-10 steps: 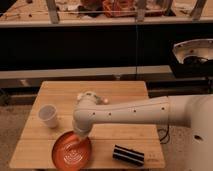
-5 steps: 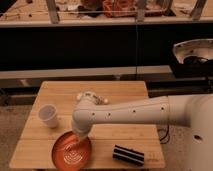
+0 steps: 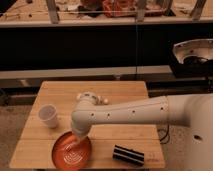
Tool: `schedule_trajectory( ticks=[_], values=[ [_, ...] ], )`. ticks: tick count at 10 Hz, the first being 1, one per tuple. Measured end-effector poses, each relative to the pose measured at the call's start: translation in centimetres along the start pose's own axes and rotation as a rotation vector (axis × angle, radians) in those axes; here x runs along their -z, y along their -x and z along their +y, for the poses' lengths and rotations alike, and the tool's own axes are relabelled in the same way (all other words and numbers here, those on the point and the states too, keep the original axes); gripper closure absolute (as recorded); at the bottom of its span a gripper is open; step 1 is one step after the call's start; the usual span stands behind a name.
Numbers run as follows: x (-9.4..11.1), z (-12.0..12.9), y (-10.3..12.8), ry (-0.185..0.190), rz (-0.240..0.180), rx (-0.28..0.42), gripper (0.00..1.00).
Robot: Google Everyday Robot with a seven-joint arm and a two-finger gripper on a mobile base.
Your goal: Place the pepper in the ceramic bowl
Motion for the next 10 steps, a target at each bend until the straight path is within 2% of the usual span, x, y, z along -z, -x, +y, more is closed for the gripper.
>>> schedule_trajectory(
  ticks=[1, 3, 5, 7, 10],
  values=[
    [-0.01, 0.02, 0.14, 0.000, -0.001, 0.004, 0.83],
    [-0.03, 0.02, 0.29, 0.000, -0.002, 0.008, 0.88],
    [0.00, 0.03, 0.56, -0.001, -0.004, 0.017, 0.79],
    [-0.01, 0.03, 0.72, -0.001, -0.005, 0.022, 0.78],
    [-0.01, 0.00, 0.95, -0.001, -0.010, 0.030, 0.53]
  ],
)
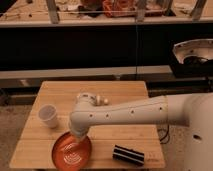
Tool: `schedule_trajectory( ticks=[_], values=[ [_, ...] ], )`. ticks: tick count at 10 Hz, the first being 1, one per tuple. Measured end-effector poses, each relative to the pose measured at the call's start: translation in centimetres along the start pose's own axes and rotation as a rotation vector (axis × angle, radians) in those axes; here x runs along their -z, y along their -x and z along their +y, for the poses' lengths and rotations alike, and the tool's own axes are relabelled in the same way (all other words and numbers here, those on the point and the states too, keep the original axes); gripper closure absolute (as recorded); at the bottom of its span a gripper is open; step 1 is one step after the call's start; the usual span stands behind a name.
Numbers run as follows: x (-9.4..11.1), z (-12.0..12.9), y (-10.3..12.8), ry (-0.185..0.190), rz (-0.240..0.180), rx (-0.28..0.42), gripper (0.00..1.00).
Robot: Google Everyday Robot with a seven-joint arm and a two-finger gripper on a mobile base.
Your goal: Place the pepper in the ceramic bowl
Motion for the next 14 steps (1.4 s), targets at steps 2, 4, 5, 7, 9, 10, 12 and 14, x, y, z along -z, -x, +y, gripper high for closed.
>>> schedule_trajectory(
  ticks=[2, 4, 5, 7, 9, 10, 12, 14],
  values=[
    [-0.01, -0.01, 0.18, 0.000, -0.003, 0.006, 0.39],
    [-0.03, -0.03, 0.33, 0.000, -0.007, 0.012, 0.39],
    [-0.05, -0.04, 0.41, 0.001, -0.009, 0.015, 0.39],
    [-0.07, -0.07, 0.57, 0.001, -0.013, 0.022, 0.37],
    [-0.09, -0.10, 0.70, 0.001, -0.015, 0.027, 0.28],
    [-0.11, -0.12, 0.73, 0.001, -0.016, 0.029, 0.27],
    [0.04, -0.17, 0.96, 0.001, -0.017, 0.034, 0.20],
    [0.39, -0.21, 1.05, 0.000, -0.024, 0.038, 0.20]
  ],
)
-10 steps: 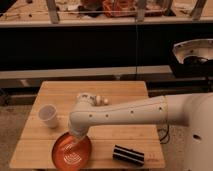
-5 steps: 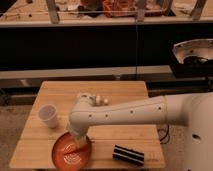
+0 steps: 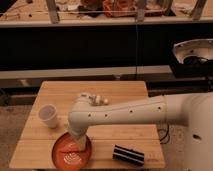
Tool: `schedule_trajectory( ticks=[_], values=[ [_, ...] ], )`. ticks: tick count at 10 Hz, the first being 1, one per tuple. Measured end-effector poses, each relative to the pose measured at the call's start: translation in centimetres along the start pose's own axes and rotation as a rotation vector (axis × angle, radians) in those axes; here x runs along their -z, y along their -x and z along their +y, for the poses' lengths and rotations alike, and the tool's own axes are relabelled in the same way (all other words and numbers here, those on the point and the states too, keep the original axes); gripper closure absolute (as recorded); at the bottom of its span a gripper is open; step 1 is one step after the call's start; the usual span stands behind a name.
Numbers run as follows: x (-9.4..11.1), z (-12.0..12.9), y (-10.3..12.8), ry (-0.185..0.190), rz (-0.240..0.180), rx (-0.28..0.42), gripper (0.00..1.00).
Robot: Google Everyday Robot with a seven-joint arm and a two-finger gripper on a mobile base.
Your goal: Place the pepper in the ceramic bowl
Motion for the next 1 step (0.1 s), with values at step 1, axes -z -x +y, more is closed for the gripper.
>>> schedule_trajectory(
  ticks=[1],
  values=[
    [0.14, 0.01, -0.02, 0.000, -0.002, 0.001, 0.20]
  ],
)
